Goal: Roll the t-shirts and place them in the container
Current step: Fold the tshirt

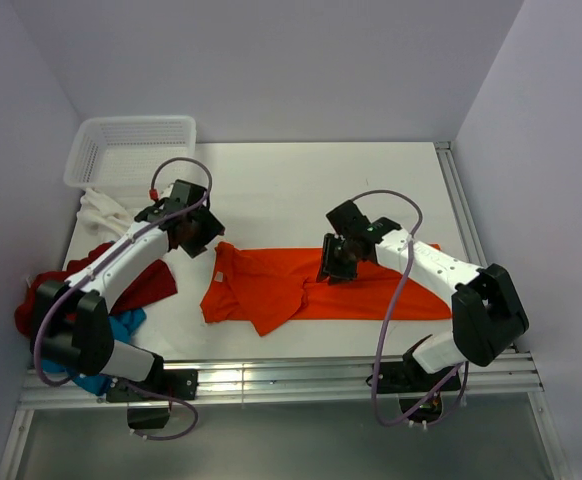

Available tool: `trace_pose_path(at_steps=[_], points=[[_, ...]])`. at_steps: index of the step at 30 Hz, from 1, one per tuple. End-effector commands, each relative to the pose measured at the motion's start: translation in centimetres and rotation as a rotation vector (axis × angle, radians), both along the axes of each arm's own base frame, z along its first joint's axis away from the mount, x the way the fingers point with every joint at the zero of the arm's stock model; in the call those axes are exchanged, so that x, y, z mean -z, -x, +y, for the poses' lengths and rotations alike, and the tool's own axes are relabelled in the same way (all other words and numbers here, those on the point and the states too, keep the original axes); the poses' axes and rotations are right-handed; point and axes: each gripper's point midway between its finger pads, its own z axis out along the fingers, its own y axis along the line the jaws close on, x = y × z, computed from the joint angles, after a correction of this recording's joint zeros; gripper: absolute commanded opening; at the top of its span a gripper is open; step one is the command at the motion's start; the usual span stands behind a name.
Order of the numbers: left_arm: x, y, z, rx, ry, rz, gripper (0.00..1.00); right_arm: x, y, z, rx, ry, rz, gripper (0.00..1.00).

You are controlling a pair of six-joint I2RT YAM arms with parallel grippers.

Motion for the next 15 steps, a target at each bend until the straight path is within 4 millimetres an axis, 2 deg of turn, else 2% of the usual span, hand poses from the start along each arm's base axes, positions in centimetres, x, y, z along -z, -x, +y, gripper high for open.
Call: trace_pose_path(at_steps=[1, 4, 8, 15], points=[[-1.0, -2.6, 0.1, 0.075, -0.035, -0.053, 0.62, -1.7, -1.1, 0.1, -0.008, -0.021, -0.032, 0.41], [-0.2, -3.7, -0.5, 0.113, -0.032, -0.038, 0.62, -1.7, -1.4, -0.1, 0.000, -0.023, -0.028, 0.40], [-0.8, -5.1, -1.4, 0.168, -0.023, -0.057, 0.63, -1.6, -1.7, -0.3, 0.017, -0.030, -0.018, 0.39], [-0.1, -6.1, -1.9, 0.267, -0.075, -0.018, 0.65, -1.5, -2.3, 0.4, 0.021, -0.061, -0.003, 0.37]])
